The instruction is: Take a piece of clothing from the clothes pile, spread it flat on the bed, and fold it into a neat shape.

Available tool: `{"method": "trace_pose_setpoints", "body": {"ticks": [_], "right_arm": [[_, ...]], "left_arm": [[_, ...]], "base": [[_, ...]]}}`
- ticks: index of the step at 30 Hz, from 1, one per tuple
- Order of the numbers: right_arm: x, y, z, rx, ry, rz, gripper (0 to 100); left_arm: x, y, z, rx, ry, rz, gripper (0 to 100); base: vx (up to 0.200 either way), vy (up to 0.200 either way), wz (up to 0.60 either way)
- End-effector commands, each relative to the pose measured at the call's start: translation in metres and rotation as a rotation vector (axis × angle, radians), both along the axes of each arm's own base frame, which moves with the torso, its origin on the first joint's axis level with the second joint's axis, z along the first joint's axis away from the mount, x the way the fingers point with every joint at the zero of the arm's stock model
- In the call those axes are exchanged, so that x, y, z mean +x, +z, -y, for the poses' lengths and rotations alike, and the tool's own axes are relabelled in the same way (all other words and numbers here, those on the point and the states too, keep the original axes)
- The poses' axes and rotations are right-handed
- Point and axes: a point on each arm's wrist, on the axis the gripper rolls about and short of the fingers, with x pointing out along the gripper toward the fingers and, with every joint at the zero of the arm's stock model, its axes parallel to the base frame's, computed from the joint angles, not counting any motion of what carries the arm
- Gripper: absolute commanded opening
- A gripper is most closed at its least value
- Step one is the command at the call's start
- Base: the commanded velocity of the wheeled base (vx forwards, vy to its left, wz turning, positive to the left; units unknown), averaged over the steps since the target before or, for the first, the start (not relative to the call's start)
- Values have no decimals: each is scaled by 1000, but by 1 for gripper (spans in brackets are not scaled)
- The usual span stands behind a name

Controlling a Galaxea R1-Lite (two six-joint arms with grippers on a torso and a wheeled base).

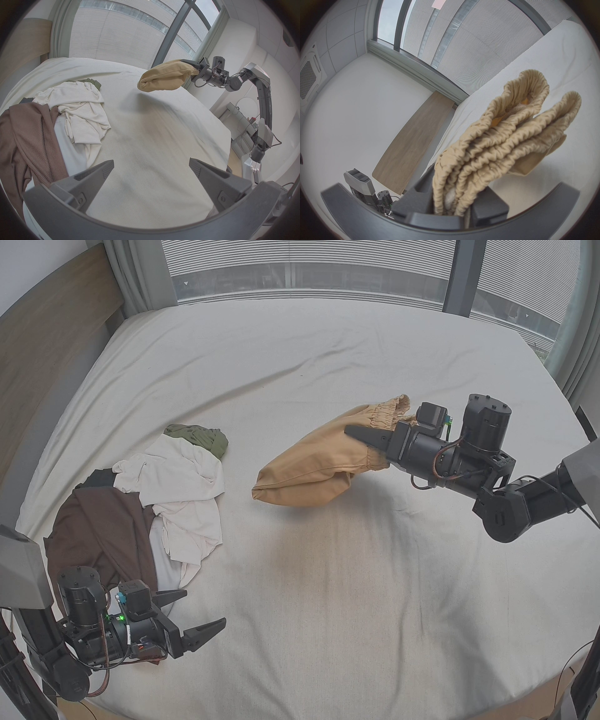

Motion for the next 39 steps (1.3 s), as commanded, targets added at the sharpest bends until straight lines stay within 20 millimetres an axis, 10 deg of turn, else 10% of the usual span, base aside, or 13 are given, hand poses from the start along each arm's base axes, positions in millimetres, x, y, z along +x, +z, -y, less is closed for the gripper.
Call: {"method": "trace_pose_setpoints", "body": {"ticks": [1,11,19,24,39], "right_arm": [[12,-9,-5,-6,0,-13,0],[32,-1,-19,14,11,41,0],[51,-57,-26,-73,8,-10,0],[56,-97,8,-168,-25,-65,0],[28,-120,47,-168,-79,-89,0]], "left_arm": [[1,0,0,-2,-1,4,100],[1,2,-1,-15,11,1,100],[1,1,0,-24,13,-12,100],[1,1,-1,-24,17,-12,100],[1,0,0,-23,9,-13,100]], "base": [[0,0,0],[0,0,0],[0,0,0],[0,0,0],[0,0,0]]}}
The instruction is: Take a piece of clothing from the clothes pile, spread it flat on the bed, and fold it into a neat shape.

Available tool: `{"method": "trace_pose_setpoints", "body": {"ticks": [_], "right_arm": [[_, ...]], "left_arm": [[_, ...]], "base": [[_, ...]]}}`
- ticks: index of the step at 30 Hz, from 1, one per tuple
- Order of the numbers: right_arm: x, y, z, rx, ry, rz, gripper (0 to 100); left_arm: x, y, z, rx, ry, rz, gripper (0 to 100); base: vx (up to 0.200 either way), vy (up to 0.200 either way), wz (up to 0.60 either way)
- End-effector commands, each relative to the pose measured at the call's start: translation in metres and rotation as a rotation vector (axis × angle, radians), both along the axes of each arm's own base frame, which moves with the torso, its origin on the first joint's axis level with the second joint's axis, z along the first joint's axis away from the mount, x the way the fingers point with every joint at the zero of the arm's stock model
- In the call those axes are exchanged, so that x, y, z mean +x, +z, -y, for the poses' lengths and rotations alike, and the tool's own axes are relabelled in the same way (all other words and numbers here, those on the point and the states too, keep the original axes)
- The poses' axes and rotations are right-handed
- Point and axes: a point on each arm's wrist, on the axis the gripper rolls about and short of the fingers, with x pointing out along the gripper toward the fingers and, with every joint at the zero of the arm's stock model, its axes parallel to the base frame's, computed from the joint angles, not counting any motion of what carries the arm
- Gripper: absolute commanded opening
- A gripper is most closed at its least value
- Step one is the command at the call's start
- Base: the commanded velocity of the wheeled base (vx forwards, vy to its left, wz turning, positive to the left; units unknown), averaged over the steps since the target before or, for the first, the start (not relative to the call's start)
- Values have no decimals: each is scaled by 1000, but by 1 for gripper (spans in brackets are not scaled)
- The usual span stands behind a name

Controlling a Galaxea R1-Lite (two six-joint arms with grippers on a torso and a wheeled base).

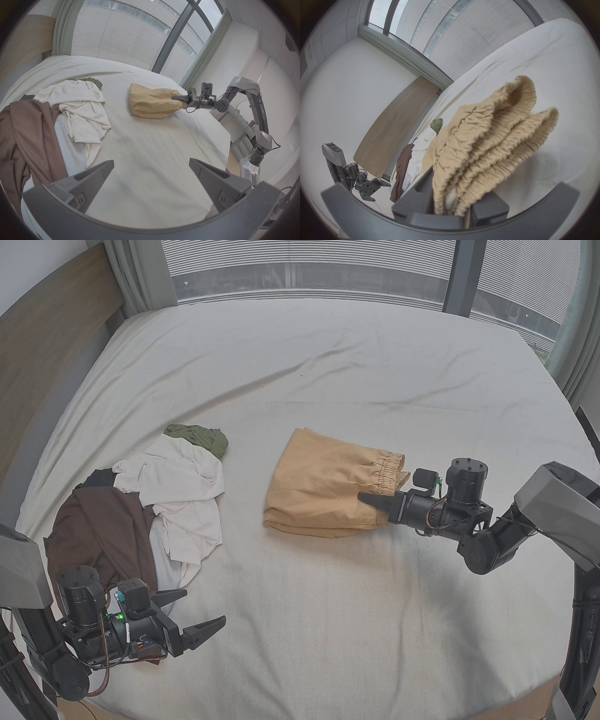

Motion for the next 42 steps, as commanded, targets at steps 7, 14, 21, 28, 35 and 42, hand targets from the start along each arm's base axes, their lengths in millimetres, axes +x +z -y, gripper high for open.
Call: {"method": "trace_pose_setpoints", "body": {"ticks": [7,14,21,28,35,42], "right_arm": [[-2,-23,1,-5,-4,-25,100],[-10,-30,9,-29,-26,-52,100],[-56,-4,37,-94,-51,24,100],[-105,42,53,-79,-65,102,100],[-146,86,58,-46,-59,228,100],[-199,127,70,-9,-57,370,100]], "left_arm": [[1,-1,1,-1,-4,-1,100],[2,1,2,-18,0,1,100],[3,3,3,-30,3,0,100],[-2,16,7,-48,-20,57,100],[-15,49,16,-164,-59,152,100],[-44,92,19,-294,-103,307,100]], "base": [[0,0,0],[0,0,0],[0,0,0],[0,0,0],[0,0,0],[0,0,0]]}}
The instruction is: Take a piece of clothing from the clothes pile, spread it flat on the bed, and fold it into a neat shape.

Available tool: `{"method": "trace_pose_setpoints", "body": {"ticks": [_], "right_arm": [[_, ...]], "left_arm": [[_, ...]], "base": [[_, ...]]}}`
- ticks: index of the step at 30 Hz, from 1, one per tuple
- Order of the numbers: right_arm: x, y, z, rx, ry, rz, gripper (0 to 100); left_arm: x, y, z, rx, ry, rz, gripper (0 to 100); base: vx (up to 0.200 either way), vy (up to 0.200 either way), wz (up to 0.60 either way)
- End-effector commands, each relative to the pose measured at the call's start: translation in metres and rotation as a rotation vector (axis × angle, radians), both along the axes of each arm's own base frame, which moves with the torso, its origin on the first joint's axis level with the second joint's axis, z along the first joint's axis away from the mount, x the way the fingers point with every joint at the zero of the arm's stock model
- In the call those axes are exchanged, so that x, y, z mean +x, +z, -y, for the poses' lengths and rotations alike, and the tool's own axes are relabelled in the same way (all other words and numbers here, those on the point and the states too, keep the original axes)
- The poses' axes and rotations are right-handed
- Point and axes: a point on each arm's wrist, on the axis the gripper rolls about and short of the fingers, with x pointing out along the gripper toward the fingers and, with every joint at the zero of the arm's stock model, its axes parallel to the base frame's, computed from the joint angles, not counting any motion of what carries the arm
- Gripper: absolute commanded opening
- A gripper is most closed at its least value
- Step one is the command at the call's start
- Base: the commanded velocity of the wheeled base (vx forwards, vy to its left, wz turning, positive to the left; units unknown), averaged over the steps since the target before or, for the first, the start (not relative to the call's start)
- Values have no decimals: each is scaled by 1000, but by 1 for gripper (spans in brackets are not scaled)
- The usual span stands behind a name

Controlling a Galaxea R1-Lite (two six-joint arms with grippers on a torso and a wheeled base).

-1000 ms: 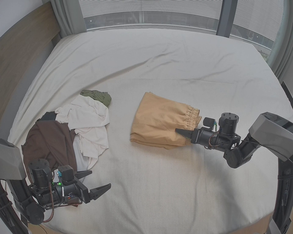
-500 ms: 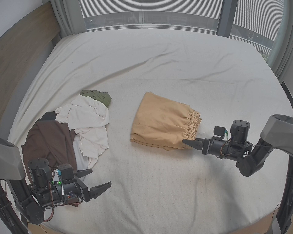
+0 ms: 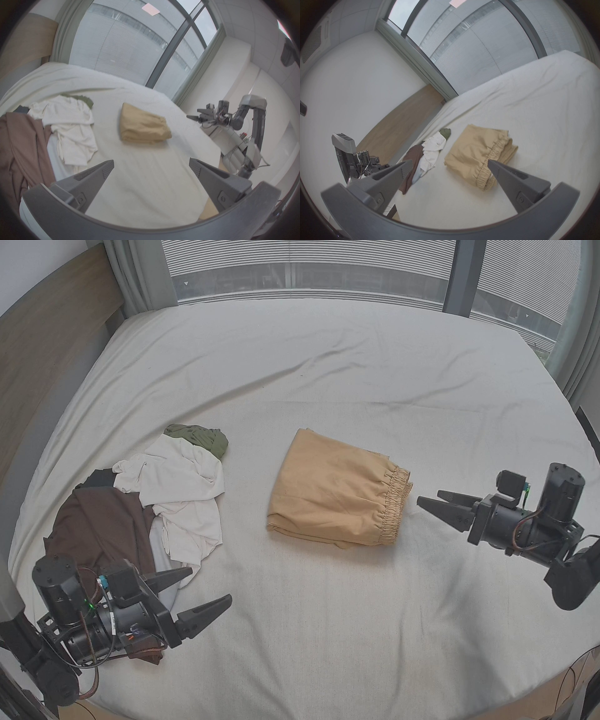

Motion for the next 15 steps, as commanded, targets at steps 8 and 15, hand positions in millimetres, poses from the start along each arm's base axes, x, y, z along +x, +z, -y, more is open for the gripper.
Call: {"method": "trace_pose_setpoints", "body": {"ticks": [8,15], "right_arm": [[-120,50,31,32,-13,232,100],[-183,39,53,10,-131,310,100]], "left_arm": [[-47,51,-8,-63,54,296,100],[-78,72,-25,-146,121,395,100]], "base": [[0,0,0],[0,0,0]]}}
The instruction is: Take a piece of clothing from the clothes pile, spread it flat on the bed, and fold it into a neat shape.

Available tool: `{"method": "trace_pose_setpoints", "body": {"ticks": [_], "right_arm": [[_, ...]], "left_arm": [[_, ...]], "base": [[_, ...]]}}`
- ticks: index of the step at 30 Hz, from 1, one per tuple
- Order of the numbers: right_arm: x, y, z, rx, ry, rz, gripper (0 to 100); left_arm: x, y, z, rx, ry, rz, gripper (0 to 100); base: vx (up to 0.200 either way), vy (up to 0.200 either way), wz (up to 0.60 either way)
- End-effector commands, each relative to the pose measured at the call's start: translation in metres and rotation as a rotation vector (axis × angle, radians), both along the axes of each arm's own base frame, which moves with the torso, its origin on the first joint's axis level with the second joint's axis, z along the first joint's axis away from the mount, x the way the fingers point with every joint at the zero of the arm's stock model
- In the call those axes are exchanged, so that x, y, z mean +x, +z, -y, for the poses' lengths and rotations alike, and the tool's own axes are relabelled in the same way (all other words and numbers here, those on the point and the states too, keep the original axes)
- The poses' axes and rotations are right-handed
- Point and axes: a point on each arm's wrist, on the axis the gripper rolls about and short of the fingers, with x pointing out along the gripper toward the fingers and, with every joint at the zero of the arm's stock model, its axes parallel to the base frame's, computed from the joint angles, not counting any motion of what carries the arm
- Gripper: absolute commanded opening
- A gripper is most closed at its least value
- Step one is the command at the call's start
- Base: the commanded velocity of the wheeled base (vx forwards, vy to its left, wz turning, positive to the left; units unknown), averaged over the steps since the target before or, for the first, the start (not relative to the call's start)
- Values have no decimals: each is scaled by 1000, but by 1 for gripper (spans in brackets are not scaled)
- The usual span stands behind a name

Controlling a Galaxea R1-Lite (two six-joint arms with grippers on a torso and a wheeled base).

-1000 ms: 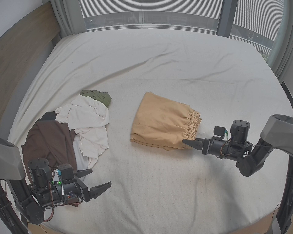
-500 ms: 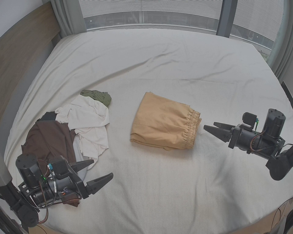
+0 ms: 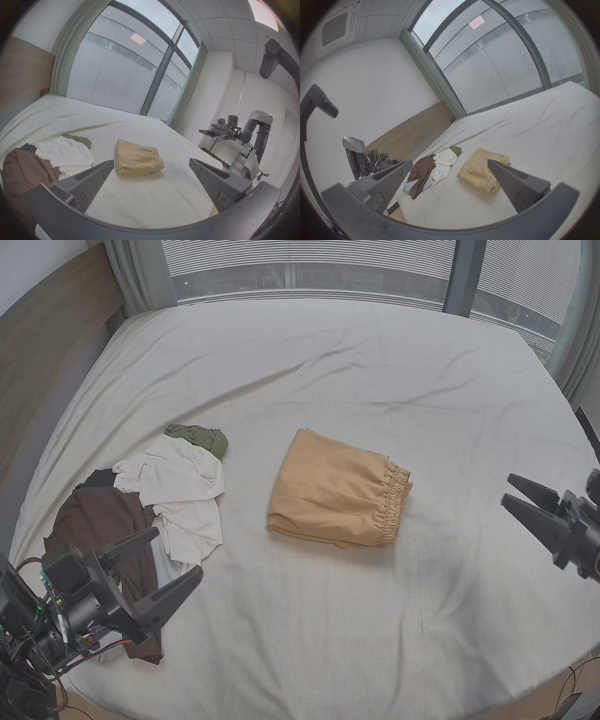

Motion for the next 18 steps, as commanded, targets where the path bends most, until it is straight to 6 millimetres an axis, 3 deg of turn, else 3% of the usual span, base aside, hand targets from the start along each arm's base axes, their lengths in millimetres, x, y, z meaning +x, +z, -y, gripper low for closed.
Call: {"method": "trace_pose_setpoints", "body": {"ticks": [1,8,10,11,14,18], "right_arm": [[-77,-7,25,7,-122,126,100],[-142,-37,35,14,-237,183,100],[-143,-37,35,14,-239,184,100],[-172,-58,35,22,-243,198,100],[-186,-78,35,32,-252,159,100],[-181,-89,36,24,-304,130,100]], "left_arm": [[-40,23,-21,-83,75,125,100],[-86,17,-44,-99,185,67,100],[-86,17,-44,-99,185,67,100],[-108,6,-56,-93,237,44,100],[-127,-6,-63,-89,247,35,100],[-141,-16,-67,-83,286,52,100]], "base": [[0,0,0],[0,0,0],[0,0,0],[0,0,0],[0,0,0],[0,0,0]]}}
